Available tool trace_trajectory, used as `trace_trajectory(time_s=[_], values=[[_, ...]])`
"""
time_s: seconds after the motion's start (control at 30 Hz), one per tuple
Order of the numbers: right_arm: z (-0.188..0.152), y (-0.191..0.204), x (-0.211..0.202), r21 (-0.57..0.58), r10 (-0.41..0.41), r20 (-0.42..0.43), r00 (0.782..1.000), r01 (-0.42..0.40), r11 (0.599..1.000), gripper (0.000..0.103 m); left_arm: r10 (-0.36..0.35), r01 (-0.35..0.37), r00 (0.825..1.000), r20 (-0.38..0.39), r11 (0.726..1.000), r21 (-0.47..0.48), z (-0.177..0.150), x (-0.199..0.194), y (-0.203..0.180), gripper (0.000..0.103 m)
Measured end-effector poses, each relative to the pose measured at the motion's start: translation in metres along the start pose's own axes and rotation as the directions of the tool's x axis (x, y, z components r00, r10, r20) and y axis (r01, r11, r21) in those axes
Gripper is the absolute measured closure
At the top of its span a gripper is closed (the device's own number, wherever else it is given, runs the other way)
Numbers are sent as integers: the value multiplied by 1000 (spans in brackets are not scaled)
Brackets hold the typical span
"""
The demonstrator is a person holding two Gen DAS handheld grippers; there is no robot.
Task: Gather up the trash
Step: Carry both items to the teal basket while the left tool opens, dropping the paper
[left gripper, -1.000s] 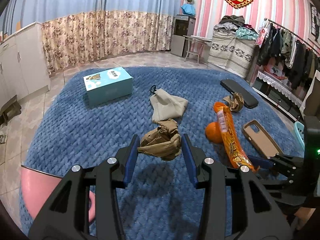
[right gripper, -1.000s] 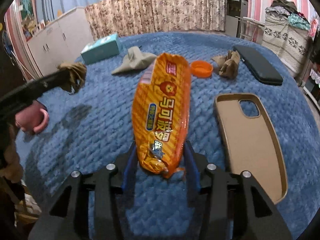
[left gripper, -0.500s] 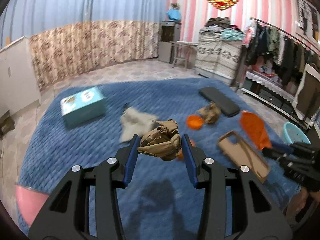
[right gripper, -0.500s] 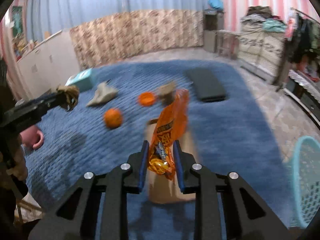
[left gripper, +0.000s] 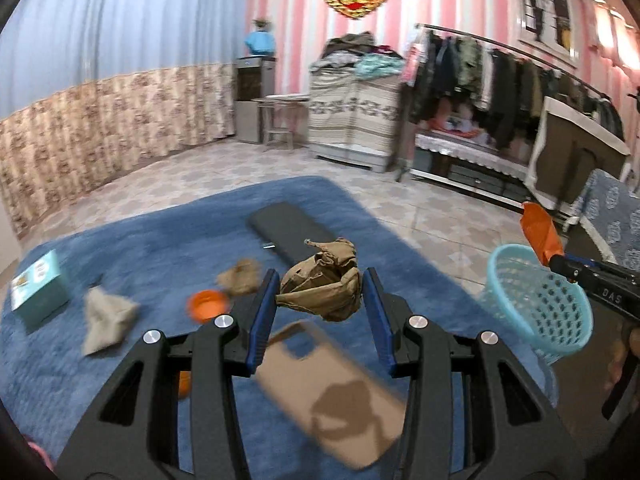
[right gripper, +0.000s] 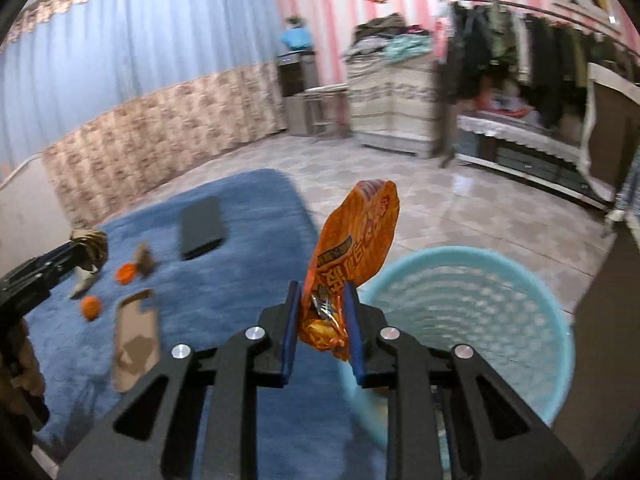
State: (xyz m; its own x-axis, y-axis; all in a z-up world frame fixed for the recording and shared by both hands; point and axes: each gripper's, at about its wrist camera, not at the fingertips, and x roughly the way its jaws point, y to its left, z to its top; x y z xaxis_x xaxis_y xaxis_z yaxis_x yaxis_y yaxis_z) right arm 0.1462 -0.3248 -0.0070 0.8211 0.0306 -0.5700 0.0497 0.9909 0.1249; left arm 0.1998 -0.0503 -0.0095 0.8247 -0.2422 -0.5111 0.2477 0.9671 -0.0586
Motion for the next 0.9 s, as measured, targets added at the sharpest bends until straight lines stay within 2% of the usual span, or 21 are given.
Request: trace_trajectory(time_s=[0.2, 0.27, 0.37, 0.63, 0.8, 0.9], values=[[-7, -66, -6, 59, -133, -3, 991, 133, 989, 81, -76, 76, 997, -13, 996, 51, 10, 33, -62, 61], [-9, -85, -5, 83, -152, -9, 988, 152, 985, 81, -104, 106, 994, -26, 992, 65, 11, 44, -84, 61], [-15, -108, -2, 105, -161, -21, 987, 163, 981, 81, -139, 142, 989, -41, 985, 100, 11, 58, -116, 61], [-23, -134, 13, 134, -156, -52, 986, 162, 978, 81, -255, 268, 963, -88, 946, 185, 2, 93, -206, 61], [-27, -142, 15, 171, -163, -57, 985, 171, 970, 81, -294, 314, 948, -124, 928, 202, 0, 114, -243, 61], [-28, -149, 17, 208, -166, -64, 984, 176, 962, 81, -294, 316, 947, -127, 922, 225, 0, 123, -261, 61]])
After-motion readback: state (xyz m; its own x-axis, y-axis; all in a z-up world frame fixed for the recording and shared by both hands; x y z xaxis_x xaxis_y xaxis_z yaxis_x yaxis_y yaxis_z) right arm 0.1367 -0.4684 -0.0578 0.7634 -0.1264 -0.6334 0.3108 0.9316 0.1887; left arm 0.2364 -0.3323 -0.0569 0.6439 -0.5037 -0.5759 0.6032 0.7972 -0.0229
